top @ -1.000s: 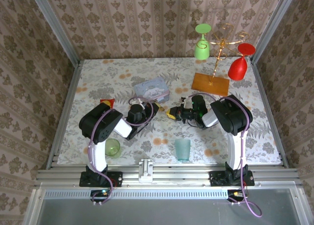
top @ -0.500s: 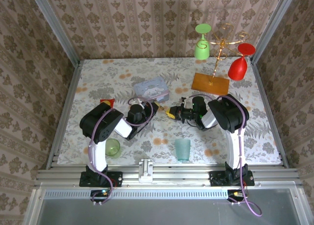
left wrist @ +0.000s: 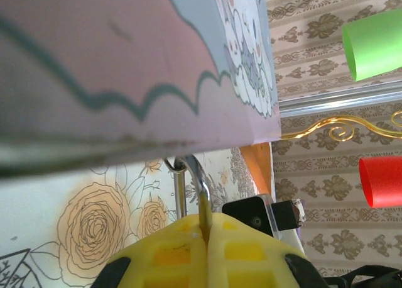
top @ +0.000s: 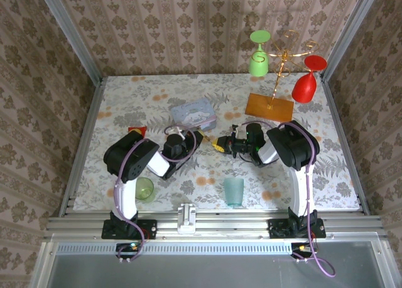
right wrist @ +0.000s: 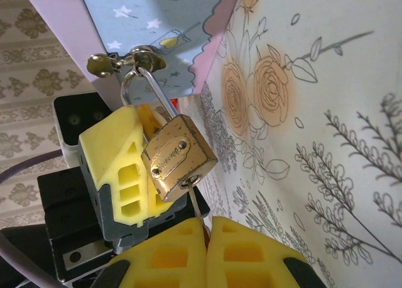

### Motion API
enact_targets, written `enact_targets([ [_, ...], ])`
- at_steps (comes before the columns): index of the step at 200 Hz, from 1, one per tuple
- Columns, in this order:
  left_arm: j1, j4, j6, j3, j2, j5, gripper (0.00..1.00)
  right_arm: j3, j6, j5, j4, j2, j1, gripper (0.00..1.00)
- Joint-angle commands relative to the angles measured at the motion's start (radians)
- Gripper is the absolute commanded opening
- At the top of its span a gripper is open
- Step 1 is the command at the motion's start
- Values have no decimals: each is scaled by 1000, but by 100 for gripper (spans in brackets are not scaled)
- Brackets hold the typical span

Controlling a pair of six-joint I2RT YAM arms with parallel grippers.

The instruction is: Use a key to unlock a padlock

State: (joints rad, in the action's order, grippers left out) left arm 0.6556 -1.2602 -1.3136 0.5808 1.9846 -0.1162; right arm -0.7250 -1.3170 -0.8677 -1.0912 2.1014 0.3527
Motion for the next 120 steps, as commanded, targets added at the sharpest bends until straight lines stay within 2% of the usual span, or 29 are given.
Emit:
enact_targets([
  [1,18,-4,0,-24,22,-58,1,-6,66,10,75,-50,13,0],
  [21,20,57,31,-22,-2,-68,9,-5,48,24,47,-43,14,0],
  [32,25,110,61,-25,-31,-59,10,-5,47,34,42,-44,16,0],
  [62,28,338,189,-4,-119,-30,19,-4,64,52,60,-43,22,0],
  [86,9,319,194,5,-94,-48,20,-4,68,59,61,-34,29,0],
  [103,4,311,188,18,-71,-51,26,-2,70,61,60,-29,29,0],
  [120,3,307,194,36,-49,-56,25,-3,69,62,55,-21,29,0],
])
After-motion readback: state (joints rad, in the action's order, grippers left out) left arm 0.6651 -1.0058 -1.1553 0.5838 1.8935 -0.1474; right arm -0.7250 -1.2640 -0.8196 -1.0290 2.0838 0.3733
